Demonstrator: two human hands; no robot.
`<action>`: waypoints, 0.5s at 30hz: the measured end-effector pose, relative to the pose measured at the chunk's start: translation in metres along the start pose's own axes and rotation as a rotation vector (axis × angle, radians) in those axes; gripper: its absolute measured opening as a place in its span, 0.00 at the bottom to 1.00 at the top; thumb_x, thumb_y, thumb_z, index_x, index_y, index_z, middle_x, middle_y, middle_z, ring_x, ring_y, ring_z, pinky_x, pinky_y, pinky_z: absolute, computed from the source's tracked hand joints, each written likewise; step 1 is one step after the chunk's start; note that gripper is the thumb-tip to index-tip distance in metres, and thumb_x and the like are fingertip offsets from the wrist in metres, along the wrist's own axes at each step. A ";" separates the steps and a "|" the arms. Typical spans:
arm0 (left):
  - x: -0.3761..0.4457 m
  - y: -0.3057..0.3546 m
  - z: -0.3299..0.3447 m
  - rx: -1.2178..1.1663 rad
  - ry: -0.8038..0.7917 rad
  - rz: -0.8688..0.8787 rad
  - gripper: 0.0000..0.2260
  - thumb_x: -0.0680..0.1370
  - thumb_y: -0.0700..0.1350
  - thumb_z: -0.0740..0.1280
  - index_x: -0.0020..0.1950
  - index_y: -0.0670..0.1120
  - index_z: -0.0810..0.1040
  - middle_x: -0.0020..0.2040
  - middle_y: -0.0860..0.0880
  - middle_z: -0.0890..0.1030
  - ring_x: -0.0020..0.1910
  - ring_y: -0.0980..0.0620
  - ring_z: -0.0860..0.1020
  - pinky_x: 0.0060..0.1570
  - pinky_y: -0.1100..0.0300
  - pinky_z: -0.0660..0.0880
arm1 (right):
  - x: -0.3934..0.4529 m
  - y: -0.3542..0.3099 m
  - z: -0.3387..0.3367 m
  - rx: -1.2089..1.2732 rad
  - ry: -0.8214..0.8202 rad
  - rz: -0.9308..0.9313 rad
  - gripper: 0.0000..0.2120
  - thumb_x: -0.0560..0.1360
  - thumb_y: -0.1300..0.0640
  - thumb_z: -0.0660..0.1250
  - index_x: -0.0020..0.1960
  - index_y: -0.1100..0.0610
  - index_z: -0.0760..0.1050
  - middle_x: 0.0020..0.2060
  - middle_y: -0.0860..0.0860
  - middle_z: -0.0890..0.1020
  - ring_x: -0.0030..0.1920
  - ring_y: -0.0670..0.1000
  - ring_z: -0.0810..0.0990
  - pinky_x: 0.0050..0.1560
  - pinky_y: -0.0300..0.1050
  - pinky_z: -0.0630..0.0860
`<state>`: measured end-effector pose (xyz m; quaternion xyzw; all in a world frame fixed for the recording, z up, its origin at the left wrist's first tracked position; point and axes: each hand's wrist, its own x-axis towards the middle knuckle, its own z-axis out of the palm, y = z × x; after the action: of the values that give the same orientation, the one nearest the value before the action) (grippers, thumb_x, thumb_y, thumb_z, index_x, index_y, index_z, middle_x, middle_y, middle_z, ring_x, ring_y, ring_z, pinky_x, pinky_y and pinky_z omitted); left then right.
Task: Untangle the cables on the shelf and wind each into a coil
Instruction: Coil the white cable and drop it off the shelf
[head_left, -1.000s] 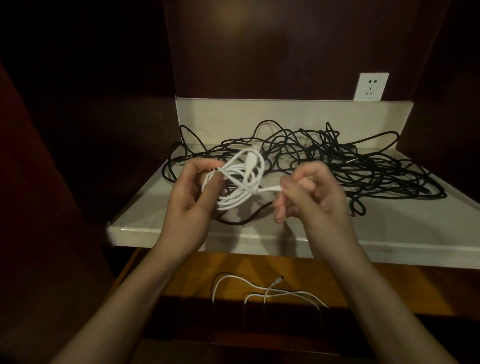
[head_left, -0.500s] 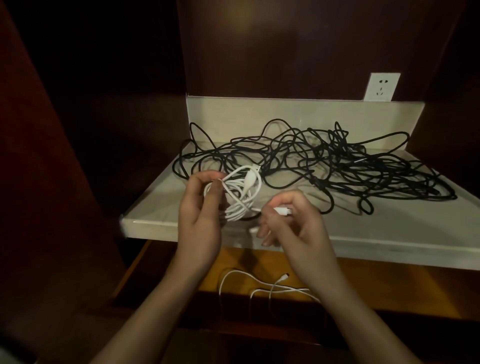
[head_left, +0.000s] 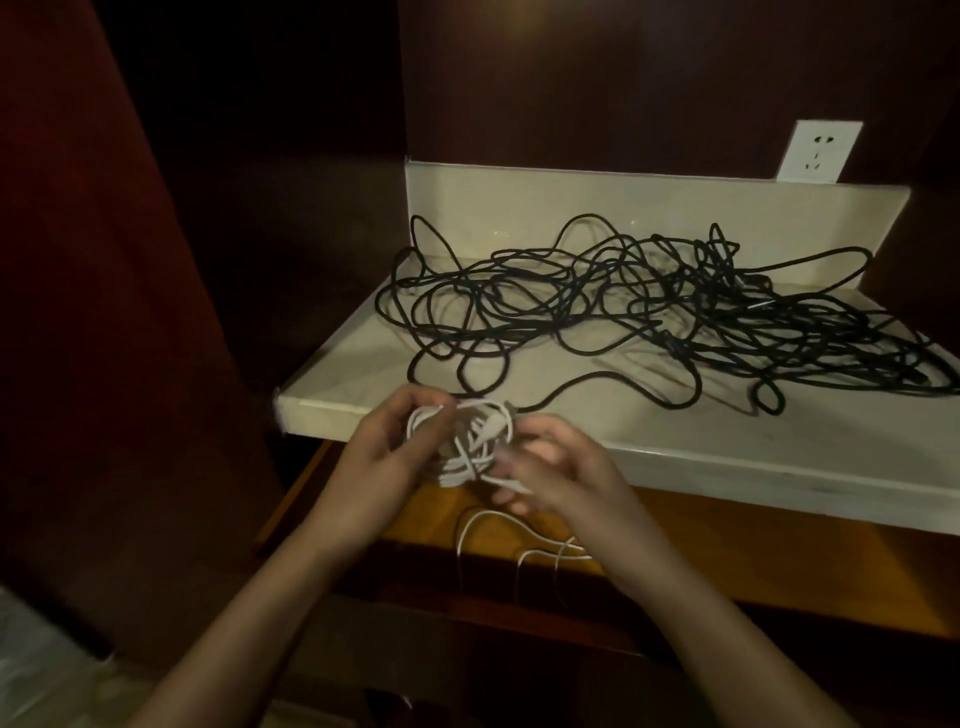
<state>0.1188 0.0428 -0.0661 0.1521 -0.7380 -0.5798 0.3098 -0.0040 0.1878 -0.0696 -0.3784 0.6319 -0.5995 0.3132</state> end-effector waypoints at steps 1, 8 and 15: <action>-0.003 -0.008 -0.005 0.021 -0.027 -0.048 0.08 0.82 0.44 0.63 0.56 0.43 0.79 0.40 0.54 0.81 0.37 0.61 0.78 0.35 0.71 0.71 | 0.003 0.005 0.004 -0.046 -0.052 0.044 0.19 0.72 0.45 0.71 0.60 0.52 0.75 0.48 0.49 0.86 0.46 0.49 0.85 0.45 0.41 0.80; -0.011 -0.048 -0.031 -0.080 0.060 -0.373 0.12 0.82 0.43 0.61 0.59 0.47 0.83 0.54 0.44 0.85 0.56 0.38 0.81 0.50 0.50 0.75 | 0.024 0.042 0.034 0.004 0.004 0.126 0.14 0.79 0.55 0.68 0.62 0.59 0.74 0.48 0.57 0.85 0.44 0.57 0.85 0.47 0.45 0.79; -0.011 -0.058 -0.034 -0.119 0.166 -0.477 0.10 0.82 0.39 0.61 0.55 0.38 0.80 0.48 0.40 0.83 0.47 0.43 0.80 0.47 0.55 0.76 | 0.026 0.050 0.055 0.006 -0.013 0.135 0.09 0.80 0.60 0.66 0.59 0.61 0.74 0.47 0.57 0.86 0.45 0.58 0.85 0.47 0.44 0.81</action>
<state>0.1406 0.0071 -0.1198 0.3504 -0.6181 -0.6642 0.2324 0.0245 0.1369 -0.1224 -0.3378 0.6521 -0.5765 0.3581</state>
